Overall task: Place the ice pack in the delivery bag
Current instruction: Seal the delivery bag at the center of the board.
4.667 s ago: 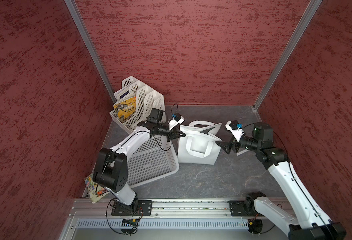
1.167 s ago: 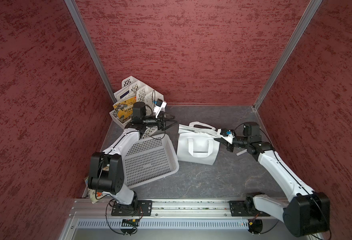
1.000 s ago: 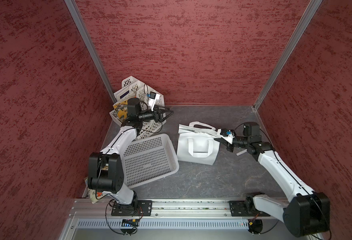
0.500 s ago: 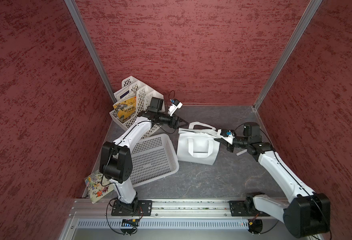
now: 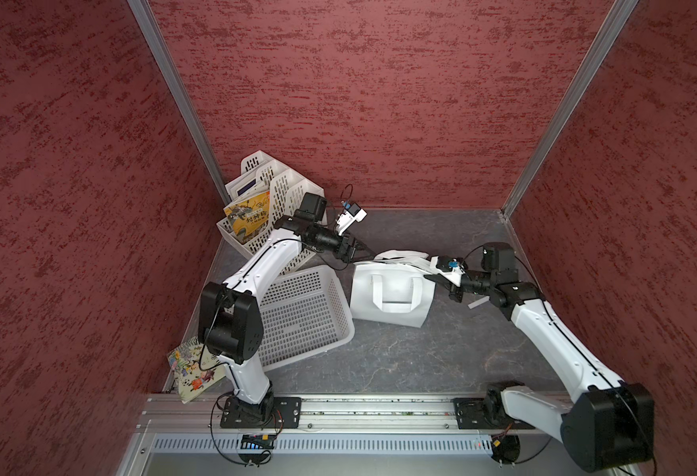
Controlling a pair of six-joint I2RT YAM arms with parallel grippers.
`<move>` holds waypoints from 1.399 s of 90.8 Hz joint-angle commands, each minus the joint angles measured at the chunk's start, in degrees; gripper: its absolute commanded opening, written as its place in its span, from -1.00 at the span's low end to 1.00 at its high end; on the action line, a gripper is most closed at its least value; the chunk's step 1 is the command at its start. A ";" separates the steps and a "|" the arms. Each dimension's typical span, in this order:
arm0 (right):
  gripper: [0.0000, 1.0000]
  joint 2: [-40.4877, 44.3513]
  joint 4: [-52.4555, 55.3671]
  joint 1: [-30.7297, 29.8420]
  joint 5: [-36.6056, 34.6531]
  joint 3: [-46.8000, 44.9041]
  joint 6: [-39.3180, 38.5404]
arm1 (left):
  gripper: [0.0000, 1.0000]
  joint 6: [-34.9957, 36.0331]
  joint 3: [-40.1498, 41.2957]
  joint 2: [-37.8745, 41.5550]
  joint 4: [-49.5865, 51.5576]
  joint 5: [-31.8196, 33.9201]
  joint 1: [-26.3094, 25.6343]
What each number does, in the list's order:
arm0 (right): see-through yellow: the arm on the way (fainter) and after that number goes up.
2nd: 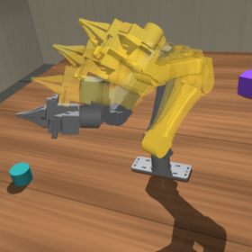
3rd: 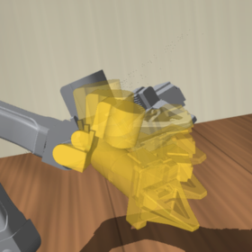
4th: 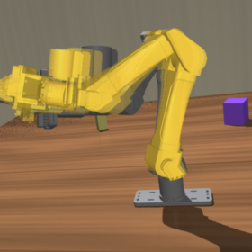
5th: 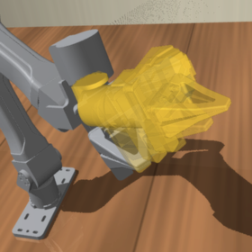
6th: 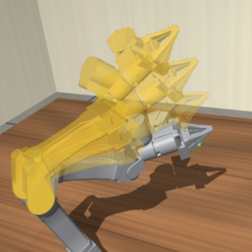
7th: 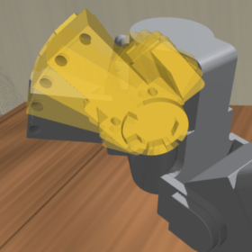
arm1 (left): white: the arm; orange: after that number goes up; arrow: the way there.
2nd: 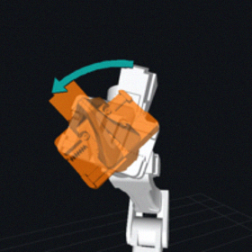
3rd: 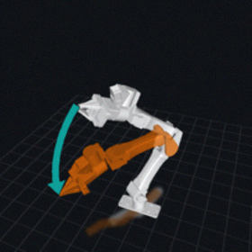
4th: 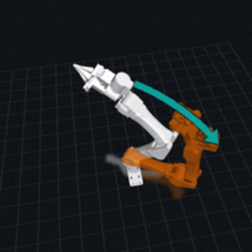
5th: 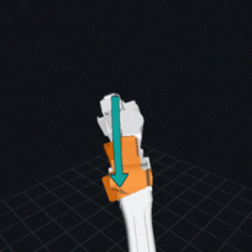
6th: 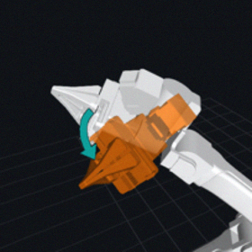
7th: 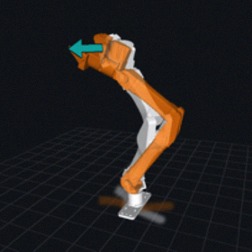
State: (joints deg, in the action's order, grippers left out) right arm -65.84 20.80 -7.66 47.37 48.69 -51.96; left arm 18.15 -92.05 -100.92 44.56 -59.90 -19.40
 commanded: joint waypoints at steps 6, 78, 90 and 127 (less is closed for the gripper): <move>-1.00 -0.51 1.43 0.22 -0.18 -0.17 -0.60 | 0.71 5.95 -5.43 -2.99 8.89 4.44 -2.36; -1.00 -0.43 1.70 0.22 -0.08 -0.28 -0.63 | 0.69 9.26 -7.16 -3.13 11.66 11.24 -3.90; -1.00 -0.51 1.61 0.27 0.05 -0.32 -0.62 | 0.66 9.28 -6.42 -2.30 11.15 9.60 -3.36; -1.00 -0.78 1.35 0.28 0.17 -0.26 -0.60 | 0.46 7.65 -3.70 -2.15 8.32 9.00 -3.16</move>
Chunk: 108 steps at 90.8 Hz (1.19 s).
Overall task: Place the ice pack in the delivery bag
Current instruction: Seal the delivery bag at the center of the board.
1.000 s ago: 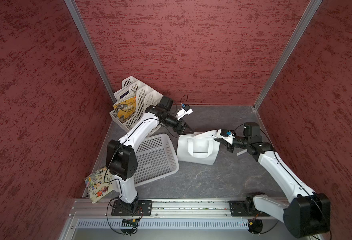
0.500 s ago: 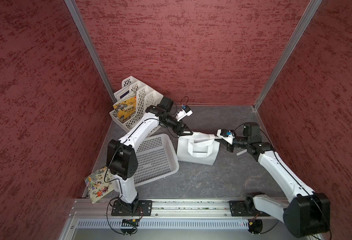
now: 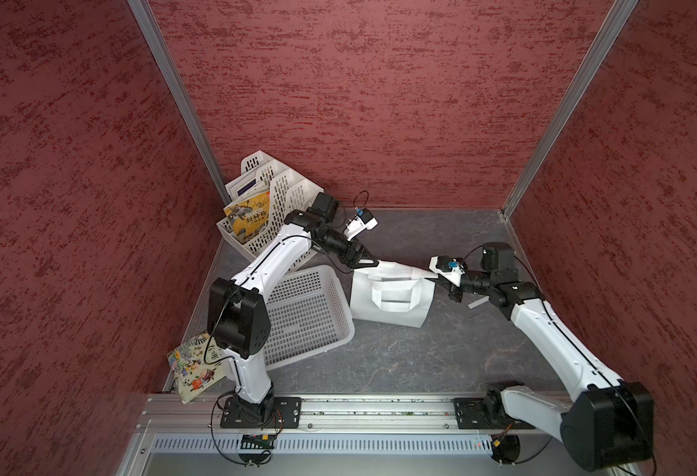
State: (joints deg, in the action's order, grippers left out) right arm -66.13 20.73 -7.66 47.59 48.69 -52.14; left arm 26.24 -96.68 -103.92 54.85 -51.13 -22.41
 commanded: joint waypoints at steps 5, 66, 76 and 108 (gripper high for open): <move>-1.00 -0.49 1.43 0.15 0.03 -0.26 -0.34 | 0.46 -0.81 1.11 0.83 -2.62 0.47 -0.30; -0.97 -0.60 1.26 0.18 -0.40 -0.01 0.66 | -0.56 -4.61 3.66 0.60 -9.51 1.55 -1.01; -0.53 0.40 1.58 0.19 -1.40 0.42 2.41 | -0.74 -4.30 3.73 0.60 -8.91 0.71 -0.88; 0.57 20.97 16.87 0.20 -4.90 -0.43 10.06 | -1.00 -6.50 6.51 2.63 -13.34 0.64 -0.56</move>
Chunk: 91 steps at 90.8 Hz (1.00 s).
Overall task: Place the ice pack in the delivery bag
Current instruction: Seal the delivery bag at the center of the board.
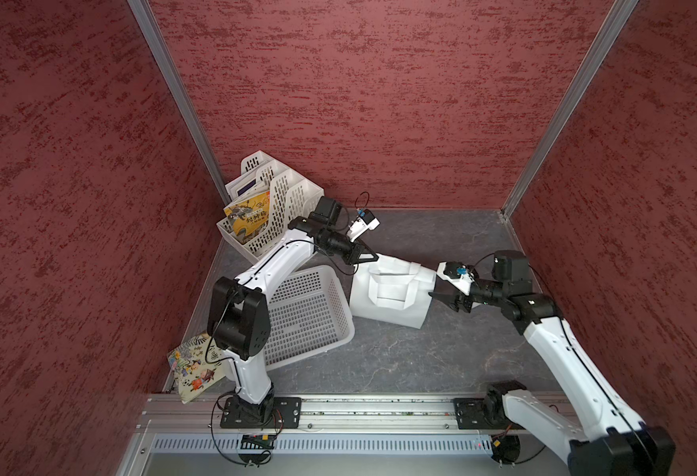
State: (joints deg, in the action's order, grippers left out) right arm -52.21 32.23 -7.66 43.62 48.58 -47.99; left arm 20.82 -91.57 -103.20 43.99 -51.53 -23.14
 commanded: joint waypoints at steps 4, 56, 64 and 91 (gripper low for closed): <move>0.71 9.67 3.58 0.20 -1.98 0.41 11.41 | -1.00 -1.36 1.81 2.21 -3.33 1.09 0.17; 0.88 -33.90 26.39 -17.93 -21.81 43.22 17.62 | -1.00 0.91 9.32 9.29 -9.60 1.28 -1.12; 0.81 -37.83 28.40 -18.35 -23.01 47.06 15.66 | -1.00 1.12 10.59 10.30 -10.27 1.57 -1.12; 0.40 -41.71 30.25 -19.58 -18.76 46.81 12.30 | -1.00 1.00 11.29 10.82 -11.74 0.55 -0.99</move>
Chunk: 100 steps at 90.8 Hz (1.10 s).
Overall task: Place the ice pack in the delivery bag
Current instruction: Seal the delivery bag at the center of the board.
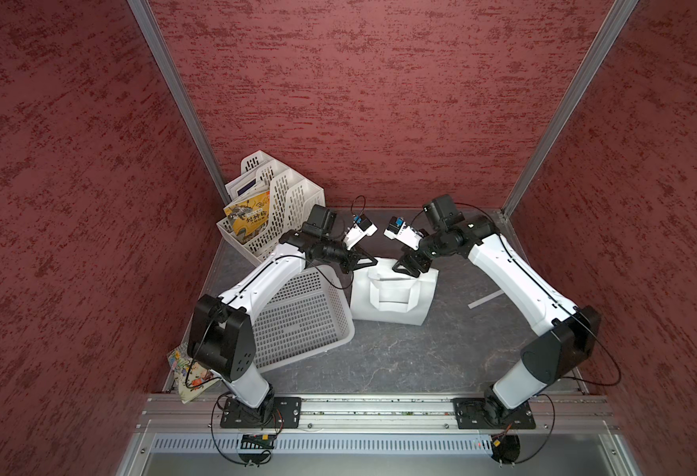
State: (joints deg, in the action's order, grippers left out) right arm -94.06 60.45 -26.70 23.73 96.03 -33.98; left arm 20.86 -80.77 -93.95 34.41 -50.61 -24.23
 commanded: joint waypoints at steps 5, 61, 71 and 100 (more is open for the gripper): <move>0.20 -0.18 2.07 -0.51 1.95 -1.02 -1.68 | -1.00 1.09 0.57 1.41 -2.48 -0.81 0.15; 0.61 6.62 -0.76 3.73 -0.62 -7.60 -0.75 | -1.00 5.20 3.24 2.49 -2.21 -6.17 3.26; 0.62 8.81 0.61 6.06 -0.41 -9.01 -0.95 | -1.00 5.19 3.67 2.86 -2.53 -6.41 3.64; -0.04 9.26 1.51 7.70 1.34 -12.65 -1.71 | -1.00 5.80 3.63 3.09 -2.81 -8.35 4.14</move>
State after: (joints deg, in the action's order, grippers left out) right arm -84.14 60.47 -19.27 23.92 83.61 -35.24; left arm 25.19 -77.45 -92.71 32.49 -56.88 -21.04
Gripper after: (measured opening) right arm 0.635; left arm 0.063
